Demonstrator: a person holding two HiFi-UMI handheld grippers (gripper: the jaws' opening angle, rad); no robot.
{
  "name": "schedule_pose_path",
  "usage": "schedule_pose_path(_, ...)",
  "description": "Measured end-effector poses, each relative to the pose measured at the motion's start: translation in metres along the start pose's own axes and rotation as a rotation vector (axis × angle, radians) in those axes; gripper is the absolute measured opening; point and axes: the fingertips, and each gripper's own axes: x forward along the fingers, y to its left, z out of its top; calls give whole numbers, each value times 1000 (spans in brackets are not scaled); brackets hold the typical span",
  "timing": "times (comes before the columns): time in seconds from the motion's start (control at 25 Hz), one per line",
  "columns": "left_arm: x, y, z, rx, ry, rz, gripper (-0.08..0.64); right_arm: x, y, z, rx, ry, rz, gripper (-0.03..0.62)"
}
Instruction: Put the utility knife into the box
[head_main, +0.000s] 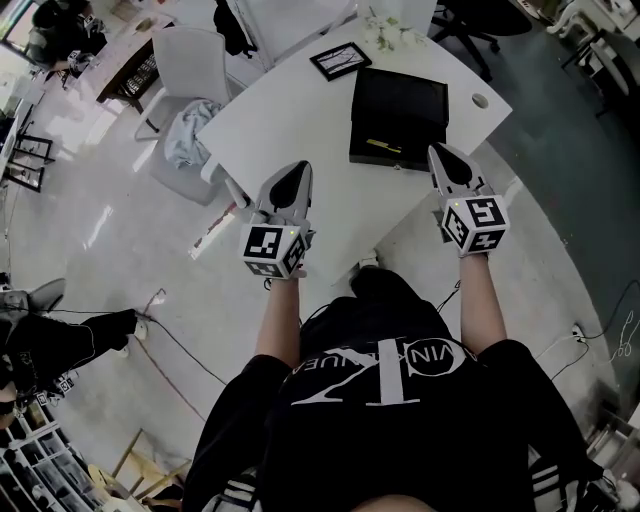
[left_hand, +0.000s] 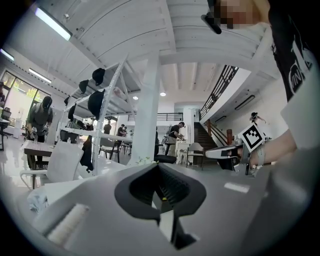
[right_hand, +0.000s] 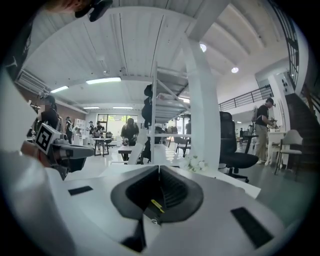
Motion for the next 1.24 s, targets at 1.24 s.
schedule_pose_path(1.24,-27,-19,20,44,-60,-1,8,-43,15,7,22,-83,-14,20)
